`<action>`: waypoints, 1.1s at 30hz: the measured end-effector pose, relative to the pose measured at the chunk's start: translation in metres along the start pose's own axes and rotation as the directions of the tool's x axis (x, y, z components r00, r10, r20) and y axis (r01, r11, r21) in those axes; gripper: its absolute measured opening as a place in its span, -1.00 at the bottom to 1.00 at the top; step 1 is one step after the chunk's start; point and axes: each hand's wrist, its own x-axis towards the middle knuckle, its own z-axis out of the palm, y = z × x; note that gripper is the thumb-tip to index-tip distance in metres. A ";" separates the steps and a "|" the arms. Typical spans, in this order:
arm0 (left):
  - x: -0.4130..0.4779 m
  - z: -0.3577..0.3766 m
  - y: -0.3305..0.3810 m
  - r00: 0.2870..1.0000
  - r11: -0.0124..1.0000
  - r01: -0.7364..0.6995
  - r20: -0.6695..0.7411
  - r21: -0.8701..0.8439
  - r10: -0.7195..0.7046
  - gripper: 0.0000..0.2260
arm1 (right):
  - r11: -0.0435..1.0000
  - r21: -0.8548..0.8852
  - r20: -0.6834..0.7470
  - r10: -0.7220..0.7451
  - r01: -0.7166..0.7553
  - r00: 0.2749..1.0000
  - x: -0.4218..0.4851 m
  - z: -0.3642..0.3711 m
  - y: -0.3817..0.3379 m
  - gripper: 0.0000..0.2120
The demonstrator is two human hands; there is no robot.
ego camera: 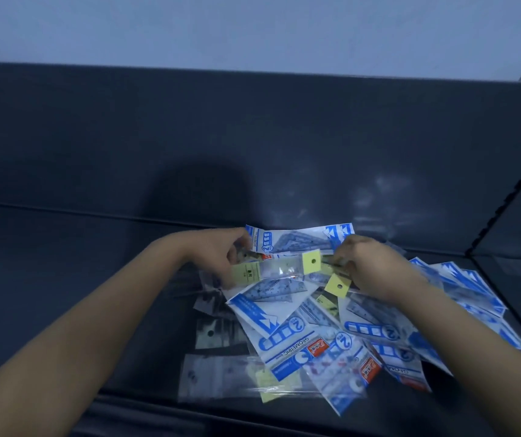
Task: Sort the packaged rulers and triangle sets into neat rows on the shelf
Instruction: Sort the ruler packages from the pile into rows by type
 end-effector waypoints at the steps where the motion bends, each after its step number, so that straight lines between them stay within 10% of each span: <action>1: -0.004 -0.003 0.000 1.000 1.000 -0.001 0.030 -0.004 0.001 -0.45 | 1.000 0.023 -0.032 -0.001 0.002 0.999 0.000 0.000 0.001 -0.76; 5: -0.012 -0.007 0.003 0.993 0.997 -0.079 0.086 0.025 0.077 -0.72 | 0.981 0.194 -0.153 0.023 0.007 0.988 0.012 -0.001 0.002 -0.72; 12: -0.018 -0.013 0.004 0.987 0.992 -0.127 -0.100 -0.022 0.124 -0.93 | 0.983 0.164 0.193 0.055 -0.087 0.980 0.028 0.009 0.003 -0.54; 18: -0.027 -0.031 0.000 0.973 0.992 -0.101 -0.214 -0.074 0.083 -0.89 | 0.969 0.241 -0.022 0.058 -0.052 0.998 0.021 -0.004 0.005 -0.80; 22: -0.027 -0.030 0.001 0.975 0.992 -0.069 -0.217 -0.104 0.045 -0.90 | 0.961 0.274 0.179 -0.010 -0.040 0.984 0.029 -0.007 -0.003 -0.35; 28: -0.031 -0.034 0.001 0.981 0.992 -0.061 -0.190 -0.109 0.039 -0.89 | 0.979 0.191 0.270 0.014 -0.068 0.963 0.043 -0.016 -0.012 -0.20; 33: -0.035 -0.042 -0.004 0.974 0.989 -0.111 -0.208 -0.100 0.088 -0.88 | 0.963 0.256 0.352 -0.014 -0.082 0.936 0.051 -0.029 -0.025 -0.57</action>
